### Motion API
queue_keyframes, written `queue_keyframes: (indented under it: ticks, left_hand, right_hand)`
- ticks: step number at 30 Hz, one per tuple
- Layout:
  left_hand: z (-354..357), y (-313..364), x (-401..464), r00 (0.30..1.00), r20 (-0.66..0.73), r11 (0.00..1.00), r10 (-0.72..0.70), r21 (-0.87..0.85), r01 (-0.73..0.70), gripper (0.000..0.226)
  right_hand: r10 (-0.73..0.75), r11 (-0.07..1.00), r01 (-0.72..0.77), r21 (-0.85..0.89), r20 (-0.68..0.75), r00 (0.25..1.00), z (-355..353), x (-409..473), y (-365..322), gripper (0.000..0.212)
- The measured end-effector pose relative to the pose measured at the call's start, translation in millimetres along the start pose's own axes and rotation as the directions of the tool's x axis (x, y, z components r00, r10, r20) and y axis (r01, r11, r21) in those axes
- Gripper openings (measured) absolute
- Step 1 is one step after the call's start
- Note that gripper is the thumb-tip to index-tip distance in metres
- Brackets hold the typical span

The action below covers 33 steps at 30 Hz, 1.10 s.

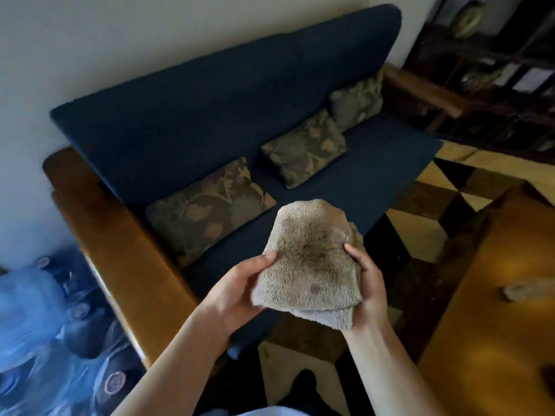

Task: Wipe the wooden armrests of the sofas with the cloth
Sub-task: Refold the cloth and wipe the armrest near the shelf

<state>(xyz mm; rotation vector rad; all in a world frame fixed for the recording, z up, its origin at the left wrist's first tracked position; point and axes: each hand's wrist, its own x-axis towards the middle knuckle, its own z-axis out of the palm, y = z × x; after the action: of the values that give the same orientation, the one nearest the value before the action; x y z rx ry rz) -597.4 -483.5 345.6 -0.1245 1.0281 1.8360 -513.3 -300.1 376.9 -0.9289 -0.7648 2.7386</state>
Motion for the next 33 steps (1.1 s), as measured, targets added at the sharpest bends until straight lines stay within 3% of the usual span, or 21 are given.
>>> queue_keyframes:
  ticks: [5,9,12,15,19,22,26,29,33]
  left_hand:
    - [110.7,-10.0,85.0,0.992,0.103,0.991,0.065,0.106,-0.076,0.056]
    - [175.3,-17.9,137.8,0.992,0.082,0.969,0.099,0.22,-0.115,0.043]
    - [212.8,-14.3,179.3,0.989,0.066,0.876,0.133,0.459,-0.148,0.041]
    - [241.8,-0.7,227.0,0.994,0.09,0.784,0.066,0.611,-0.107,0.043]
    - [276.6,21.8,306.3,0.974,0.173,0.801,-0.148,0.599,0.015,0.052]
    - [300.1,29.9,372.1,0.991,0.089,0.674,-0.103,0.738,0.004,0.039]
    - [336.1,61.9,464.8,0.967,0.191,0.76,-0.168,0.649,0.004,0.035]
    - [363.6,85.6,525.6,0.966,0.16,0.794,-0.203,0.605,0.067,0.025]
    - [404.9,107.6,625.9,0.975,0.096,0.738,-0.199,0.67,0.085,0.017]
  right_hand:
    - [-0.15,0.985,0.15,0.09,-0.007,0.989,-55.5,7.6,-100.0,0.033]
    - [-0.173,0.97,0.178,0.165,-0.045,0.984,-90.0,11.2,-159.4,0.048]
    - [-0.165,0.972,0.181,0.15,-0.112,0.98,-112.2,22.8,-200.2,0.057]
    - [-0.205,0.963,0.228,0.14,-0.164,0.965,-129.2,44.0,-232.7,0.043]
    - [-0.232,0.953,0.275,0.129,-0.273,0.934,-148.8,90.1,-279.5,0.036]
    - [-0.199,0.961,0.256,0.11,-0.368,0.908,-155.8,132.0,-321.0,0.03]
    - [-0.158,0.968,0.236,0.09,-0.514,0.843,-156.5,197.8,-402.2,0.048]
    - [-0.126,0.97,0.219,0.109,-0.548,0.827,-149.1,240.5,-464.7,0.049]
    - [-0.202,0.964,0.265,0.029,-0.568,0.798,-150.7,314.0,-546.4,0.064]
